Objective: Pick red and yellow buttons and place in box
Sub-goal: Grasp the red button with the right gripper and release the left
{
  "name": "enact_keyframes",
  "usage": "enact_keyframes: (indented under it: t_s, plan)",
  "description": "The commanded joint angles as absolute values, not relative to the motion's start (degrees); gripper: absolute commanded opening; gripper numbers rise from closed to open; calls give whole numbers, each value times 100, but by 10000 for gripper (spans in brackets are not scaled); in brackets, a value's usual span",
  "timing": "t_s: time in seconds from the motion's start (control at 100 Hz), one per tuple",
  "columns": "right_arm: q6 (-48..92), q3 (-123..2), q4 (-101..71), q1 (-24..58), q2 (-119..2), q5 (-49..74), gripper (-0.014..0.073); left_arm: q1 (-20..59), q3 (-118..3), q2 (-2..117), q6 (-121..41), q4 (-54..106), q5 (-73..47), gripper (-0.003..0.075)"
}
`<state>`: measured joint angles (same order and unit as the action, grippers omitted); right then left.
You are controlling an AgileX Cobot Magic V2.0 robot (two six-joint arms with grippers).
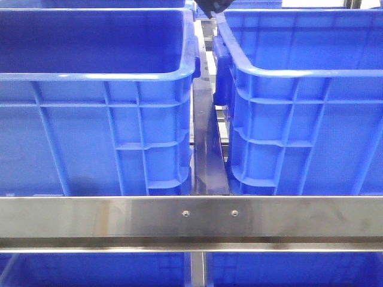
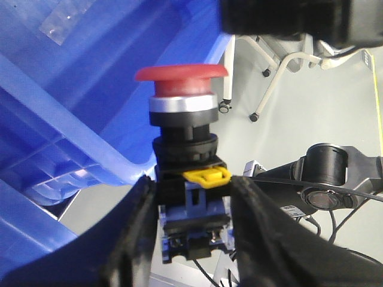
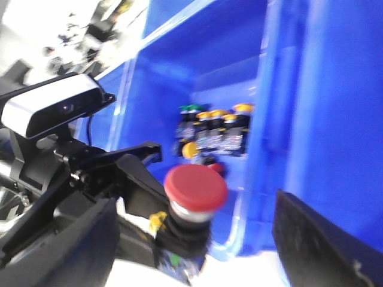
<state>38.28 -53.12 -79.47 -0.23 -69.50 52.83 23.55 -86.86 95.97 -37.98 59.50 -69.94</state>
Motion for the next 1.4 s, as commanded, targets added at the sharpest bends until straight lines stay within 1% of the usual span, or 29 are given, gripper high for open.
enact_keyframes:
  t_s: [0.0,0.15,0.34,0.39,0.51,0.61,0.68,0.78,0.85,0.9,0.95,0.97,1.0,1.02,1.07,1.12,1.27,1.39]
  plan:
    - [4091,-5583,-8480,257,-7142,5270,559,2406,-8854,9305,-3823,6439,-7155,175]
    - [4091,-5866,-8480,674,-7599,5243,559,2406,-8854,9305,-3823,6439,-7155,168]
    - [4096,-6097,-8487,806,-7825,5253,552,2406,-8854,9305,-3823,6439,-7155,168]
    - [4102,-6129,-8487,806,-7830,5193,519,2406,-8854,9305,-3823,6439,-7155,168]
    - [4109,-6162,-8487,806,-7830,5122,364,2406,-8854,9305,-3823,6439,-7155,168]
    - [4109,-6169,-8487,806,-7830,5202,265,2406,-8854,9305,-3823,6439,-7155,169]
    - [4109,-6169,-8487,806,-7830,5274,227,2406,-8854,9305,-3823,6439,-7155,169]
    - [4109,-6169,-8487,806,-7830,5293,223,2406,-8854,9305,-3823,6439,-7208,177]
    - [4109,-6169,-8487,806,-7830,5288,223,2406,-8854,9305,-3823,6439,-7332,227]
    - [4109,-6173,-8487,806,-7830,5279,223,2406,-8854,9305,-3823,6439,-7345,300]
    - [4109,-6173,-8487,806,-7830,5258,223,2406,-8854,9305,-3823,6439,-7345,408]
    - [4109,-6180,-8487,806,-7830,5239,223,2406,-8854,9305,-3823,6439,-7345,435]
    - [4109,-6185,-8487,806,-7830,5208,223,2406,-8854,9305,-3823,6439,-7345,497]
    - [4109,-6191,-8487,806,-7830,5181,223,2406,-8854,9305,-3823,6439,-7345,528]
    - [4114,-6198,-8487,806,-7830,5088,223,2406,-8854,9305,-3823,6439,-7345,577]
    - [4165,-6198,-8487,762,-7830,4950,223,2406,-8854,9305,-3812,6439,-7345,593]
    - [4419,-6203,-8481,320,-7830,4684,223,2393,-8854,9305,-3812,6439,-7345,587]
    - [5154,-6277,-8481,-126,-7830,4368,223,2393,-8854,9305,-3812,6439,-7345,587]
